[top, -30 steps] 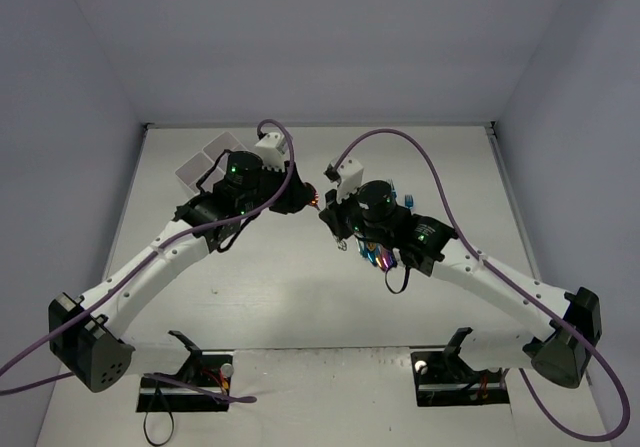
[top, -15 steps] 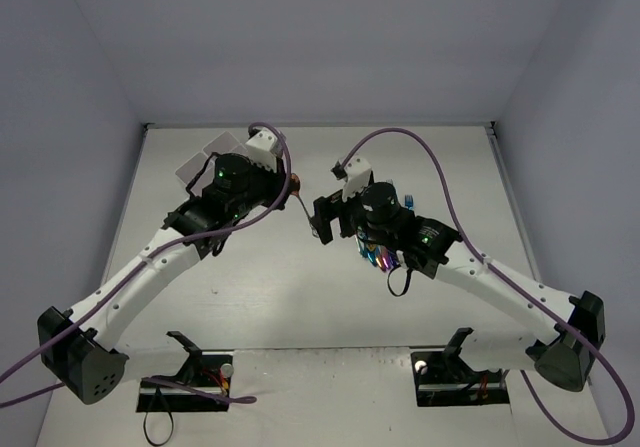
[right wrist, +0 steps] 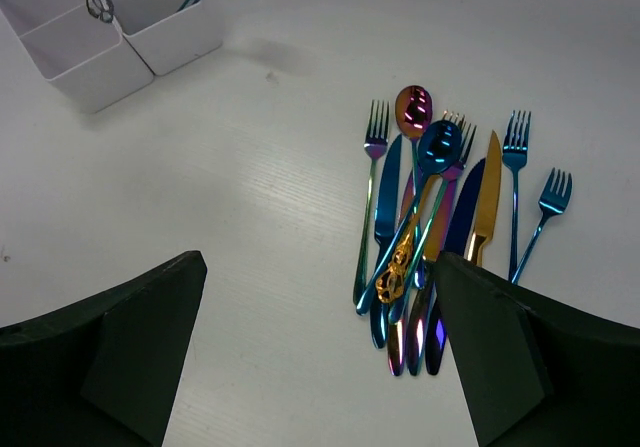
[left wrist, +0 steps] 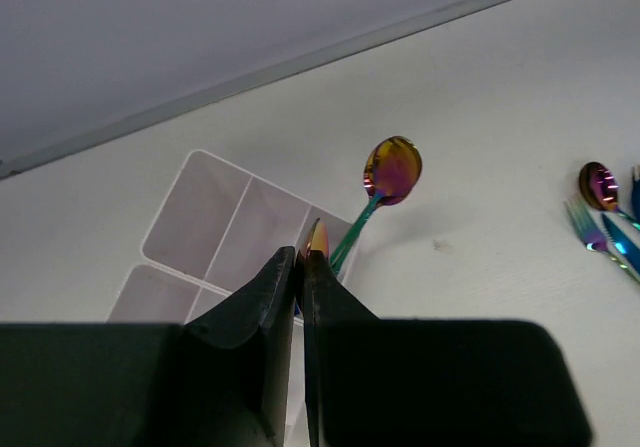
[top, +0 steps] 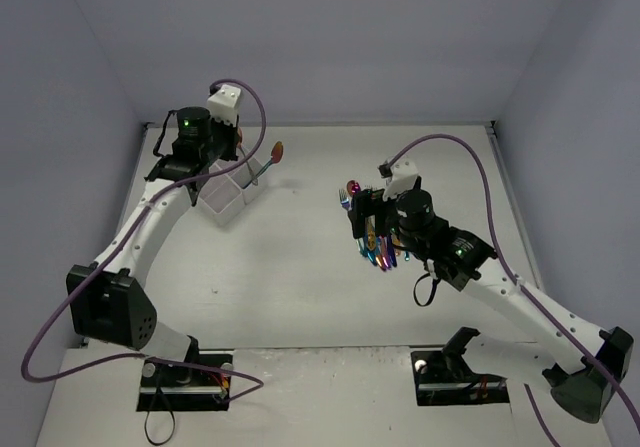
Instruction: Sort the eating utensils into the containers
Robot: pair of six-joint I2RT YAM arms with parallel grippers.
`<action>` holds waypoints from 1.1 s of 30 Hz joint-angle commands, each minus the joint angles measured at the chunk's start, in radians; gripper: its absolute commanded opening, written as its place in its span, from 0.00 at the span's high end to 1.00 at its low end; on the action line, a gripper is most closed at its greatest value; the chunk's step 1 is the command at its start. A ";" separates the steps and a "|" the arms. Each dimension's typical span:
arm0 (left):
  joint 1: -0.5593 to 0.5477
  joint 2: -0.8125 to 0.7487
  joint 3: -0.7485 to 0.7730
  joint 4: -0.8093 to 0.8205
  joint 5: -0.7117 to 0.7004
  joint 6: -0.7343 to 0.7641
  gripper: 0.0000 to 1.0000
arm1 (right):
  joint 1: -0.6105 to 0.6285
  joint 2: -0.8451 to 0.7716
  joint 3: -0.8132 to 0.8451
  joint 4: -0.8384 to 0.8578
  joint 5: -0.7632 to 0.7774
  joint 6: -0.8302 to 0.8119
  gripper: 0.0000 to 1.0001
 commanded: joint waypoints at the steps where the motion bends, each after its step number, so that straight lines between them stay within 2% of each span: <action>1: 0.024 0.073 0.087 0.145 0.046 0.136 1.00 | -0.016 -0.051 -0.020 0.012 0.003 0.028 0.04; 9: 0.029 0.213 0.173 0.164 0.028 0.326 1.00 | -0.042 -0.109 -0.045 -0.008 -0.005 0.021 0.04; 14: 0.029 0.269 0.218 0.117 0.048 0.412 1.00 | -0.060 -0.122 -0.055 -0.016 -0.005 0.016 0.03; 21: 0.026 0.305 0.164 0.110 0.136 0.433 1.00 | -0.073 -0.108 -0.058 -0.021 0.001 0.004 0.03; 26: 0.026 0.355 0.183 0.038 0.176 0.453 1.00 | -0.077 -0.083 -0.058 -0.022 0.001 -0.003 0.02; 33: 0.025 0.403 0.182 0.021 0.216 0.452 0.89 | -0.081 -0.061 -0.073 -0.021 -0.002 0.003 0.02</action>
